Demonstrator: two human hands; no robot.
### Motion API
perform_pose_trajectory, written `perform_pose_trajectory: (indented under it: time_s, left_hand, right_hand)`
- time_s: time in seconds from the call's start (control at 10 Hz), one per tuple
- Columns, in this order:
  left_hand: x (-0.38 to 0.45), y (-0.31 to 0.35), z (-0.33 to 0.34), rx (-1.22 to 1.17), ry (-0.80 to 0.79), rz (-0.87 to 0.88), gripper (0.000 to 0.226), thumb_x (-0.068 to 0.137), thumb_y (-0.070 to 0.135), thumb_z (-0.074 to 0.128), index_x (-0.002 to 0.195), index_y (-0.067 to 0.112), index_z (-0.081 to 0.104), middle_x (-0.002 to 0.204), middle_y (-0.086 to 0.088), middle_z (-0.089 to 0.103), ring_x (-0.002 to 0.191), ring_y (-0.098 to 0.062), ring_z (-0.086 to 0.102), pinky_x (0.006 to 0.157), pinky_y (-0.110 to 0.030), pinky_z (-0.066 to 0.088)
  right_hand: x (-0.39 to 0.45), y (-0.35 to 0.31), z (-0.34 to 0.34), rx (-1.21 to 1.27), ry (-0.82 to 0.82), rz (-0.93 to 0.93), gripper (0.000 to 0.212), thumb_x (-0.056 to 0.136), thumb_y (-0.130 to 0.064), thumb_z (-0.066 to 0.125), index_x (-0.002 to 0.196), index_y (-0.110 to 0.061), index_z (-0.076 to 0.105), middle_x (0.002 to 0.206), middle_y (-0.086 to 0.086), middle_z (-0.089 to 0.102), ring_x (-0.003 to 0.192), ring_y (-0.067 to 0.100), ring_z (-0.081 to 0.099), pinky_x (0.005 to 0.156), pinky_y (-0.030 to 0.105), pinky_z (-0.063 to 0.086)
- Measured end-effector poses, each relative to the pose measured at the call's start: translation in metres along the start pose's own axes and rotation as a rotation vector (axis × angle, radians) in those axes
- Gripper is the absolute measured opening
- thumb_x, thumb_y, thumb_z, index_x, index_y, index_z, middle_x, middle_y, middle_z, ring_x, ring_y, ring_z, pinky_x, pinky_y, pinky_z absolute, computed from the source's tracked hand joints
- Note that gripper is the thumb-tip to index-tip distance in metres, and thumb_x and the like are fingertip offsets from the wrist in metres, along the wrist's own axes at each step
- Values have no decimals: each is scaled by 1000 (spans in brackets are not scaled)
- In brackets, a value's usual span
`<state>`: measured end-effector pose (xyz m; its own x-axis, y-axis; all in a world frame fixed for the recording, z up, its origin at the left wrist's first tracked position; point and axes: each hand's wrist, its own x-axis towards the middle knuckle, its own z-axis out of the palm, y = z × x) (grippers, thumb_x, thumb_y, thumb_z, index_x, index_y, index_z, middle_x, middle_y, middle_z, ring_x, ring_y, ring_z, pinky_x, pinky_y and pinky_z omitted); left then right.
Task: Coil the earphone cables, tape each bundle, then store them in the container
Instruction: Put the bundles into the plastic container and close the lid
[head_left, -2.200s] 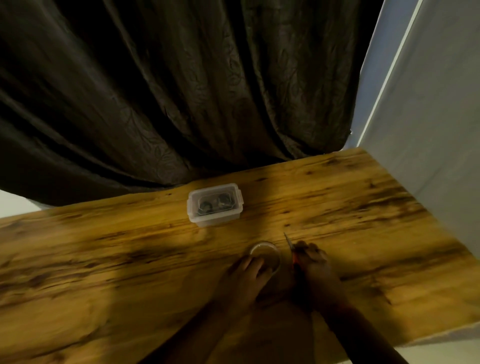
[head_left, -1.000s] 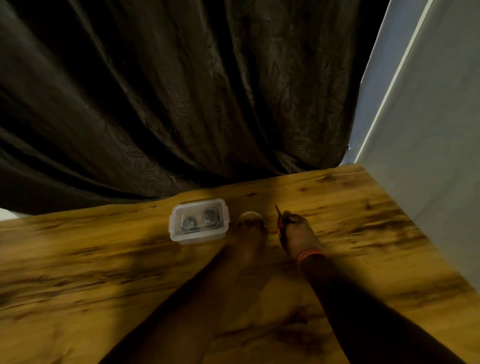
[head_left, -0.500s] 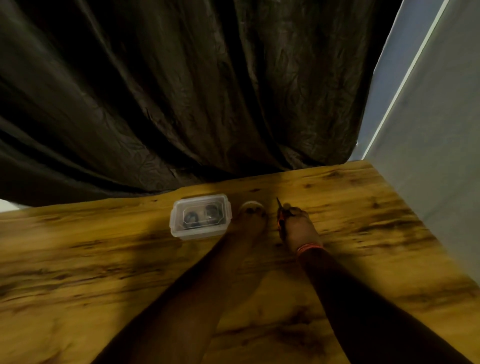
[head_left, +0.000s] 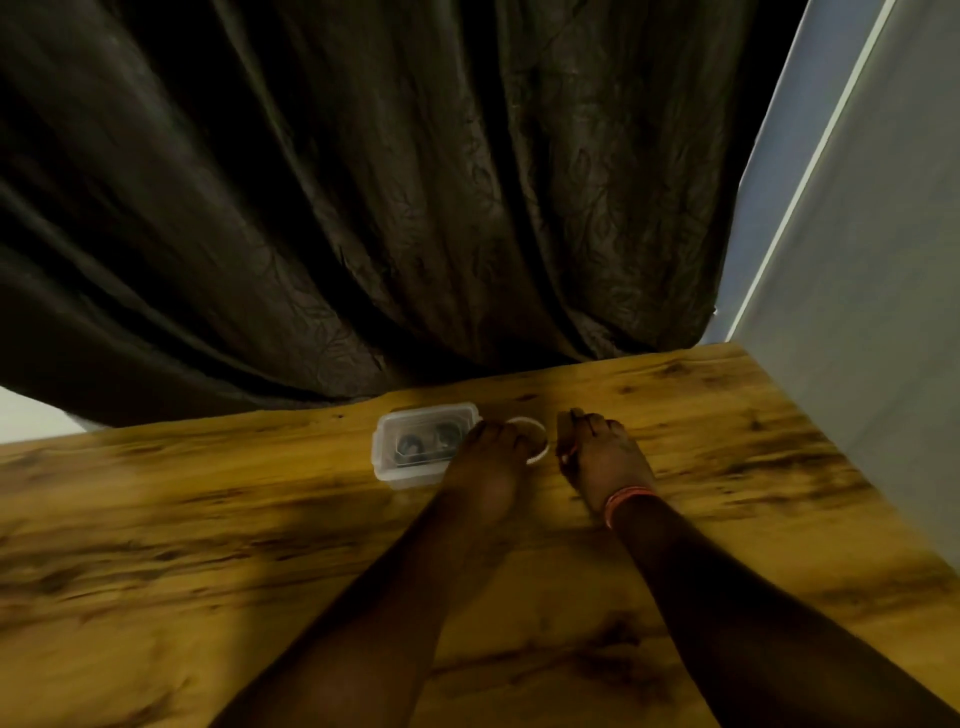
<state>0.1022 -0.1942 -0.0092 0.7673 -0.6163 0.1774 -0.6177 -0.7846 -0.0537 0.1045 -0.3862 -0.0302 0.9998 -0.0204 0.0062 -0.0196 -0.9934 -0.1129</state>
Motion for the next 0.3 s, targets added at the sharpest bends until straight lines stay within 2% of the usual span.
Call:
perform_pose_trajectory:
  time_s: [0.1, 0.2, 0.3]
  left_hand:
    - [-6, -11, -20, -37, -4, -146, 41, 82, 19, 62, 123, 14, 60, 129, -10, 57, 121, -33, 52, 107, -44, 38]
    - [-18, -40, -51, 36, -14, -245, 54, 89, 35, 48, 138, 13, 44, 145, -11, 42, 138, -32, 33, 119, -46, 17]
    - [-27, -58, -66, 154, -5, -288, 74, 87, 49, 47, 150, 15, 28, 157, -13, 27, 147, -32, 18, 120, -51, 6]
  right_hand:
    - [1, -9, -18, -11, -29, -23, 66, 92, -40, 53, 148, -13, 33, 144, 9, 44, 128, 30, 43, 101, 42, 45]
    - [-4, -26, -44, 44, -95, -28, 70, 95, -37, 53, 155, -18, 20, 159, 6, 26, 142, 32, 28, 110, 46, 37]
    - [-4, -33, -55, 66, -159, -26, 80, 95, -41, 55, 157, -21, 9, 165, 3, 9, 149, 33, 12, 116, 49, 27]
